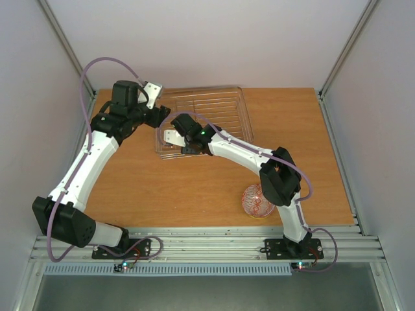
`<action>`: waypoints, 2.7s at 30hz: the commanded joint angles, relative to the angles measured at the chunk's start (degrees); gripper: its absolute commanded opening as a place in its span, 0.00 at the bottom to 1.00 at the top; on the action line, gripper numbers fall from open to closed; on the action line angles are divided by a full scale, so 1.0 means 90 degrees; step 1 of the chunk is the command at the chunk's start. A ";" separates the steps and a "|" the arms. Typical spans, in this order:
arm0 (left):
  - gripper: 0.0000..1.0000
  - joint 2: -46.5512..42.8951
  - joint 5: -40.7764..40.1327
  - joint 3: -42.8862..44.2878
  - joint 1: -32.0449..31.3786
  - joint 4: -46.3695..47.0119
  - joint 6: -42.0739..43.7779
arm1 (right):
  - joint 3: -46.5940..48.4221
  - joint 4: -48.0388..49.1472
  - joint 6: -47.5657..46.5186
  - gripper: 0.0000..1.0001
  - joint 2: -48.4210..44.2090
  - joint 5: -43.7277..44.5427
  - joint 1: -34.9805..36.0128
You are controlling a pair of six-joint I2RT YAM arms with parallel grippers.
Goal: Load the bowls into the dish rack
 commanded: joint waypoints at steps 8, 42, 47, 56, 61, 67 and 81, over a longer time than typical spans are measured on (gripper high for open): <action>0.65 0.0025 0.0046 -0.0110 0.0058 0.0346 -0.0057 | -0.0310 0.0541 0.0179 0.97 -0.0286 -0.0272 0.0050; 0.65 0.0048 0.0169 -0.0224 0.0059 0.0424 -0.0095 | -0.0934 0.0777 0.3791 0.99 -0.2467 0.0696 -0.0330; 0.65 0.0140 0.0400 -0.0233 0.0055 0.0417 -0.0180 | -0.1585 0.0031 0.5793 0.99 -0.3301 -0.0252 -0.1034; 0.65 0.0482 0.1037 -0.0091 -0.0103 0.0084 -0.0426 | -0.2410 -0.2661 0.7432 0.39 -0.4139 0.0332 -0.1210; 0.65 0.0722 0.0912 0.0065 -0.0610 -0.0177 -0.0214 | -0.3146 -0.3945 0.8363 0.24 -0.5031 0.0424 -0.1196; 0.65 0.0914 0.0904 0.0264 -0.1006 -0.0324 -0.0108 | -0.3656 -0.4884 0.9464 0.22 -0.5575 0.0467 -0.0835; 0.65 0.1062 0.1095 0.0272 -0.1041 -0.0340 -0.0215 | -0.4429 -0.5196 1.0469 0.22 -0.5434 0.0466 -0.0172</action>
